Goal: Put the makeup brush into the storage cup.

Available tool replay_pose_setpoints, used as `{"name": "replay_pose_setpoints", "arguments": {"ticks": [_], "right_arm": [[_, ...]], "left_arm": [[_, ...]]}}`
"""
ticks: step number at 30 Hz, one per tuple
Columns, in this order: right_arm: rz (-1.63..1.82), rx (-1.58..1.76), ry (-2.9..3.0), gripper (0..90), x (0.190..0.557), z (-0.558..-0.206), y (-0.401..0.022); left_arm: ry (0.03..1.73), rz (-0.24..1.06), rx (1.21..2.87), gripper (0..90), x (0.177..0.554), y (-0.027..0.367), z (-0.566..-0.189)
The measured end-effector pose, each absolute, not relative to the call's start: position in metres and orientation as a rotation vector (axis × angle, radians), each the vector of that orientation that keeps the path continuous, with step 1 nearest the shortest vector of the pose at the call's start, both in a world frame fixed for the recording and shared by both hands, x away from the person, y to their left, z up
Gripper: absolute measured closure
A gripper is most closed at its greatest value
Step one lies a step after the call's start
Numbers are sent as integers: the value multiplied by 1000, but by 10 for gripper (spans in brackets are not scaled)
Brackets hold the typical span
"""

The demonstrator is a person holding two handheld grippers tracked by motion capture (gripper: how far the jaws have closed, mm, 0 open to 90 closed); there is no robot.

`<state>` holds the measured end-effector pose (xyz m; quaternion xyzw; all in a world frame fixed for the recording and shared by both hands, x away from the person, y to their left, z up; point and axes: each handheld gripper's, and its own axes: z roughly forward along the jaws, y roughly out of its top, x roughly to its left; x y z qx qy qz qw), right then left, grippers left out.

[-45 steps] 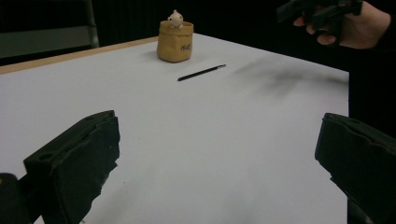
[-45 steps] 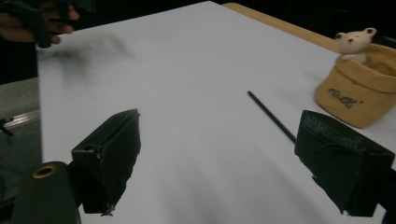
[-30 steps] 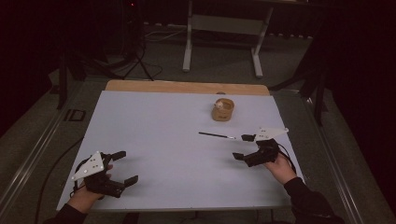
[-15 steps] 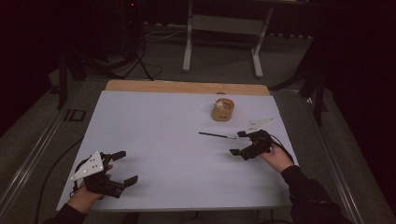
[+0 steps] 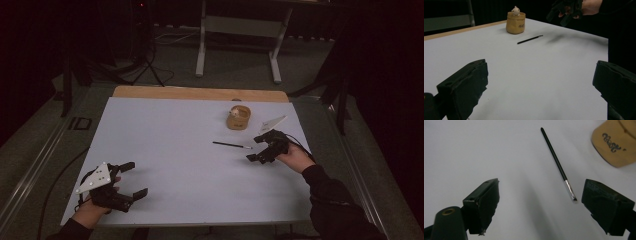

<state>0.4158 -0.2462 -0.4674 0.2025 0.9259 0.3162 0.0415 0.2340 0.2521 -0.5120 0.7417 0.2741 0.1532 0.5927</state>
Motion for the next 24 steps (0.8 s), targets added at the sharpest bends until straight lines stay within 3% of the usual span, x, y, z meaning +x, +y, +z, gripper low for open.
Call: {"name": "replay_pose_setpoints", "arguments": {"ticks": [17, 24], "right_arm": [[713, 591, 2926, 199, 446, -461, -227], [516, 440, 2991, 314, 453, -459, -217]], "left_arm": [[638, 354, 1722, 0, 234, 252, -512], [636, 354, 1724, 0, 234, 252, -512]]}}
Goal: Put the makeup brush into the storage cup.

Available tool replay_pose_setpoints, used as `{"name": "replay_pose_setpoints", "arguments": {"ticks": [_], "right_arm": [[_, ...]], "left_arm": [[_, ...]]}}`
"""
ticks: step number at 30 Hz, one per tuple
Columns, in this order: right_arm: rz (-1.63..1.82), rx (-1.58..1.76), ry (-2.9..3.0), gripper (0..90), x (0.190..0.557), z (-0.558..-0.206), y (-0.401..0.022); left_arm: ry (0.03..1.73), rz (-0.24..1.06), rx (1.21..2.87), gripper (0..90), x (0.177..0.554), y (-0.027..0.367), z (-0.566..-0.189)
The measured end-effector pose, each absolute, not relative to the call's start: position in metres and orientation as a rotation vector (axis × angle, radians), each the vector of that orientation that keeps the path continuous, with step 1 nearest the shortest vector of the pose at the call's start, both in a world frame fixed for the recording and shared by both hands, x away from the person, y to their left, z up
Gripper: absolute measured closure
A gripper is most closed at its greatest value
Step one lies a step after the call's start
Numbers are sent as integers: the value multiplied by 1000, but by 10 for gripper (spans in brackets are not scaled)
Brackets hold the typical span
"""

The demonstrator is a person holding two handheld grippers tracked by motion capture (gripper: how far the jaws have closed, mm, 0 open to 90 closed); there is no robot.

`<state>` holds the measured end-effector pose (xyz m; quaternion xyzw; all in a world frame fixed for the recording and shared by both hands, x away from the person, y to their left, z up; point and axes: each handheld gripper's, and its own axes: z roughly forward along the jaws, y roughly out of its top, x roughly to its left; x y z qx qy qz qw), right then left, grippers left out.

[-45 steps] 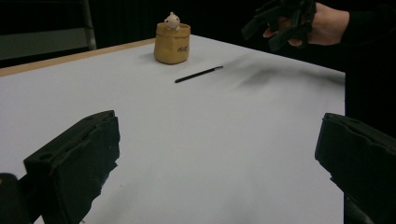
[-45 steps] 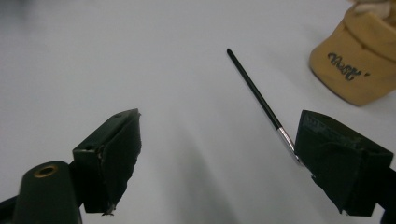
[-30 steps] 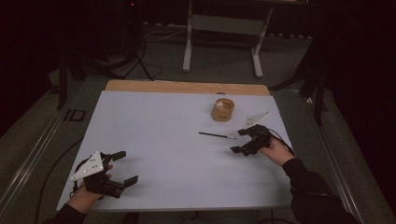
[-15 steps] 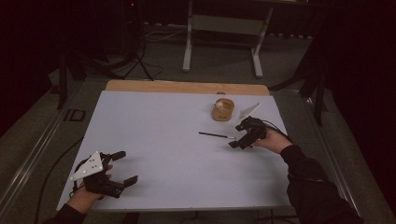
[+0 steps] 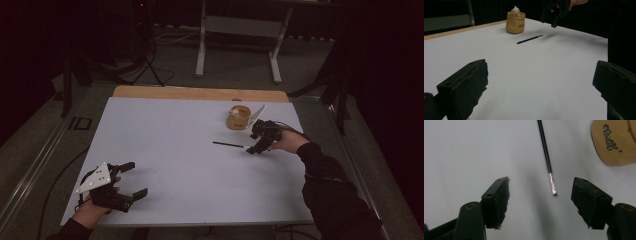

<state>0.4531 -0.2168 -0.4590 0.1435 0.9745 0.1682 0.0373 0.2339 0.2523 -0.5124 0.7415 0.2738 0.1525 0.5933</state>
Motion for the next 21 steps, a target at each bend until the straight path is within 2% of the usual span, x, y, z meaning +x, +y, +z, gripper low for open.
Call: {"name": "replay_pose_setpoints", "arguments": {"ticks": [5, 6, 12, 14, 21], "right_arm": [[458, 409, 3001, 372, 460, -455, -213], [421, 387, 3009, 418, 464, -454, -211], [367, 315, 3045, 526, 470, -457, -202], [364, 299, 3066, 594, 471, -459, -198], [346, 225, 3077, 673, 473, -466, -185]], "left_arm": [[638, 352, 1725, 0, 234, 253, -513], [637, 352, 1727, 0, 234, 253, -513], [632, 350, 1727, 0, 234, 252, -513], [631, 349, 1729, 0, 234, 252, -513], [630, 349, 1729, 0, 234, 252, -513]]}}
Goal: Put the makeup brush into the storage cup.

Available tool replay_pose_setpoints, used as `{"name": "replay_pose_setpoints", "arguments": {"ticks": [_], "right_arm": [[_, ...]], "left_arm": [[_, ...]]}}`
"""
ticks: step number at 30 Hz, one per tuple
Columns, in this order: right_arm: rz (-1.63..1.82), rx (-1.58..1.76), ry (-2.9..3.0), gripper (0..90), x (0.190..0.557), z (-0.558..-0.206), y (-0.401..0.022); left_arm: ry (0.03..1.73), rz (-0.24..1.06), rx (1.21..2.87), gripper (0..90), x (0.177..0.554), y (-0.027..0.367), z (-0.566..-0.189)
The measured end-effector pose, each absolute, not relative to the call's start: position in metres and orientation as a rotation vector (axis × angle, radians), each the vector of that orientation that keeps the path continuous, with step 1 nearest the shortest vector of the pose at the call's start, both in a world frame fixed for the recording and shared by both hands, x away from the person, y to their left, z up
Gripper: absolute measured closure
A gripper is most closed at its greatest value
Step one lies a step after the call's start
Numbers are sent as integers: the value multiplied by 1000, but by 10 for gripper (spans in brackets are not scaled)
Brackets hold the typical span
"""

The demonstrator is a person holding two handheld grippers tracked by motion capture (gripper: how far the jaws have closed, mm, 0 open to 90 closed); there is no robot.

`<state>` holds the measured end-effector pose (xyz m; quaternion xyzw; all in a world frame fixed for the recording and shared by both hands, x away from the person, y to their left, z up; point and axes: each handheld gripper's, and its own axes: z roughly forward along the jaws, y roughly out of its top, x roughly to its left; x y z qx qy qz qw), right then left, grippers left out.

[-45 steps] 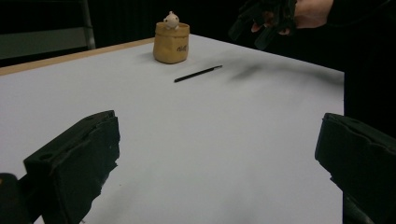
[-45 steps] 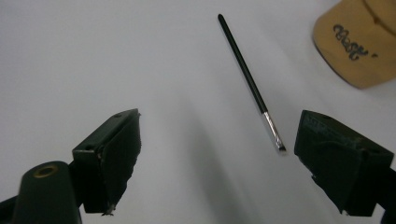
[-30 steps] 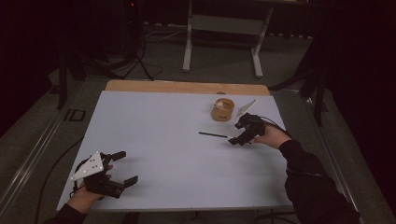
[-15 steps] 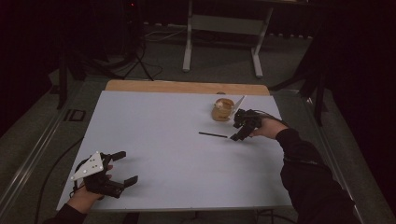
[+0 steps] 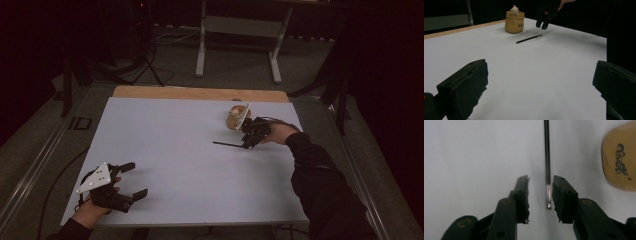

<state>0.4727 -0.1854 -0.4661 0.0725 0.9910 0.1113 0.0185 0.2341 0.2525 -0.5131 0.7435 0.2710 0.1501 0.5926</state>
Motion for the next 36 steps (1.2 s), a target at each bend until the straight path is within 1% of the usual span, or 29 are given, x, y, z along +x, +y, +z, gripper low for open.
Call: {"name": "replay_pose_setpoints", "arguments": {"ticks": [4, 6, 14, 17, 25, 36], "right_arm": [[325, 200, 3075, 686, 475, -472, -182], [319, 200, 3073, 711, 477, -475, -181], [327, 149, 3062, 713, 479, -483, -176], [329, 135, 3069, 733, 481, -489, -172], [319, 114, 3070, 754, 483, -493, -165], [252, 115, 3077, 784, 486, -500, -170]], "left_arm": [[629, 348, 1729, 0, 234, 252, -513], [629, 347, 1728, 0, 234, 252, -513], [627, 347, 1730, 0, 234, 252, -513], [627, 348, 1731, 0, 234, 252, -513], [626, 348, 1731, 0, 234, 252, -513], [629, 347, 1733, 0, 234, 252, -514]]}}
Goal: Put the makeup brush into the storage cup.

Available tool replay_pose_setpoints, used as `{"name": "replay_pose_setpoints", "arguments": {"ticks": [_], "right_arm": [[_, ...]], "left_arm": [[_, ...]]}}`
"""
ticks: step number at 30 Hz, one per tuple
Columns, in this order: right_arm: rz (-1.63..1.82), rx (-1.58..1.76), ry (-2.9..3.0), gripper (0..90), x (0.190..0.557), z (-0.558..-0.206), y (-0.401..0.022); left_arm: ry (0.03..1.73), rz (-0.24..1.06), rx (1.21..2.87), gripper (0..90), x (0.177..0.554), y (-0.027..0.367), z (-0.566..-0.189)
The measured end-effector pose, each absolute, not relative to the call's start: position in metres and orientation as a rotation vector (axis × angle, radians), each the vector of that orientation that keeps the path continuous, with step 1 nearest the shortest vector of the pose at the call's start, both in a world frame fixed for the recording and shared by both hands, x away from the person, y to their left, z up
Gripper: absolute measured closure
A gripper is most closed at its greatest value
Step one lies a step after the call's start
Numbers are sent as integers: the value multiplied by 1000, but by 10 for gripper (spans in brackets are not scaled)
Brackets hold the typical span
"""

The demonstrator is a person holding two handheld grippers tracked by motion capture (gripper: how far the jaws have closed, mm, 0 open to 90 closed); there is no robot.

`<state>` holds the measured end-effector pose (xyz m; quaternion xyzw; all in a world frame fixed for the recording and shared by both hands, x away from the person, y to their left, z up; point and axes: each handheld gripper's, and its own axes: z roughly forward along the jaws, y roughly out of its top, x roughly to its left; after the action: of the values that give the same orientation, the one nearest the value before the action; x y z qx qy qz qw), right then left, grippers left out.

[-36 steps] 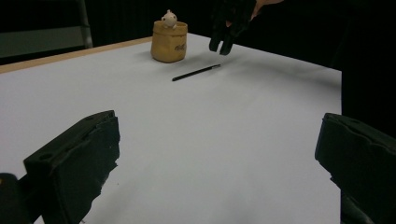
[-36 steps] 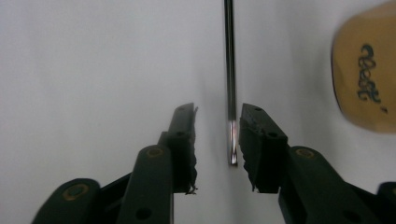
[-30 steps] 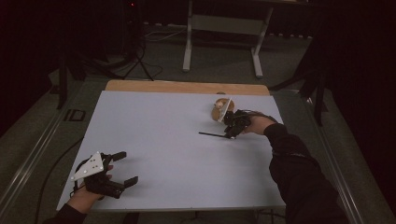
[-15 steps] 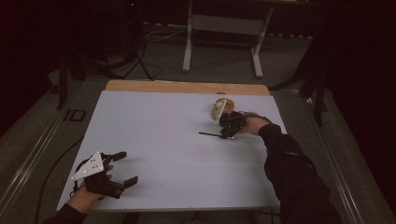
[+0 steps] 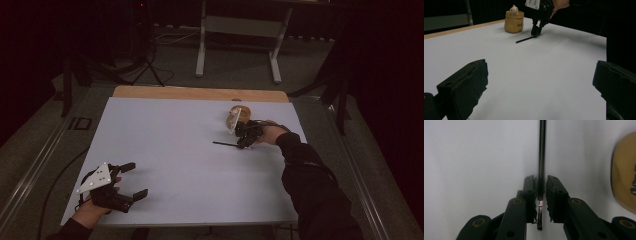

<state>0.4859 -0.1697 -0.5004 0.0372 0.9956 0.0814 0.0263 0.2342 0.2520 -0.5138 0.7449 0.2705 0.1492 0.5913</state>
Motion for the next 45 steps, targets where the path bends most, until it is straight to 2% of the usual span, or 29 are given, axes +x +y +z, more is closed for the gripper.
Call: {"name": "replay_pose_setpoints", "arguments": {"ticks": [10, 27, 36, 45], "right_arm": [[228, 98, 3101, 854, 485, -503, -169], [335, 157, 3108, 855, 472, -481, -170], [335, 61, 3103, 855, 459, -479, -168], [373, 190, 3121, 855, 454, -470, -174]], "left_arm": [[631, 348, 1742, 0, 235, 251, -514], [629, 352, 1751, 0, 235, 249, -514], [628, 351, 1753, 0, 236, 248, -514], [634, 328, 1750, 0, 240, 242, -509]]}}
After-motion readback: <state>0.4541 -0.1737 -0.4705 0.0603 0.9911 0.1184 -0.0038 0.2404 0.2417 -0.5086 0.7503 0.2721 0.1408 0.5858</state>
